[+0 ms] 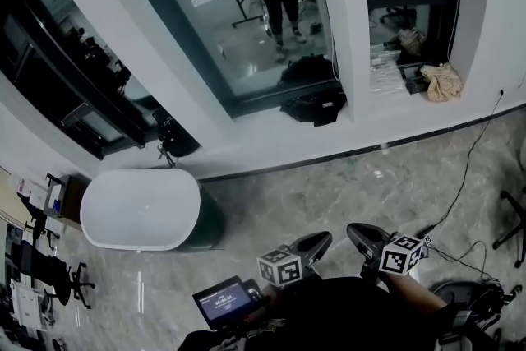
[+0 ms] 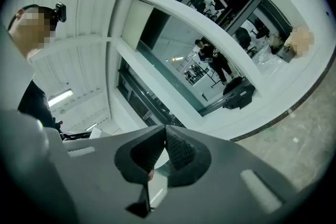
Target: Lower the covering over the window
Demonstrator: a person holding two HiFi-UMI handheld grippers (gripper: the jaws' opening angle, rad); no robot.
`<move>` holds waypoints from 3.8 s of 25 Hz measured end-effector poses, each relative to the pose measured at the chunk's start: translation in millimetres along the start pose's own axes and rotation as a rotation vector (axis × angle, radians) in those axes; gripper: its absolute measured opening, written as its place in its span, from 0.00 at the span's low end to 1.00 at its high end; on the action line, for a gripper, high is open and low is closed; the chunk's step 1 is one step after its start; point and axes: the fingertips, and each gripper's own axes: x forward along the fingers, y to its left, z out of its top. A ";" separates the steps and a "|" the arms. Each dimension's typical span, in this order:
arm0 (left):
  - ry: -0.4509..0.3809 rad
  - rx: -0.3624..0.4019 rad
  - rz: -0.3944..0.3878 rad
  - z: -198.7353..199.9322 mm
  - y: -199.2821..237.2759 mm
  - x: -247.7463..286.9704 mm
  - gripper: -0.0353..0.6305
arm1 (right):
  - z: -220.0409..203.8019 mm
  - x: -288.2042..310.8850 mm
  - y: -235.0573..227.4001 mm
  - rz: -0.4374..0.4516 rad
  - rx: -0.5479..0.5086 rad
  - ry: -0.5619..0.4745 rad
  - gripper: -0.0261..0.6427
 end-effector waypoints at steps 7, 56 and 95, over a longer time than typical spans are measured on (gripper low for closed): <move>0.017 0.003 -0.078 78.3 83.6 32.5 0.10 | 61.1 83.4 -46.7 -0.100 -0.028 -0.094 0.05; -0.440 0.476 -0.191 638.2 221.7 428.1 0.28 | 492.0 273.7 -269.5 -0.100 -0.450 -0.353 0.09; -0.461 0.410 -0.628 661.2 176.1 392.0 0.05 | 530.2 314.2 -244.4 -0.140 -0.553 -0.452 0.10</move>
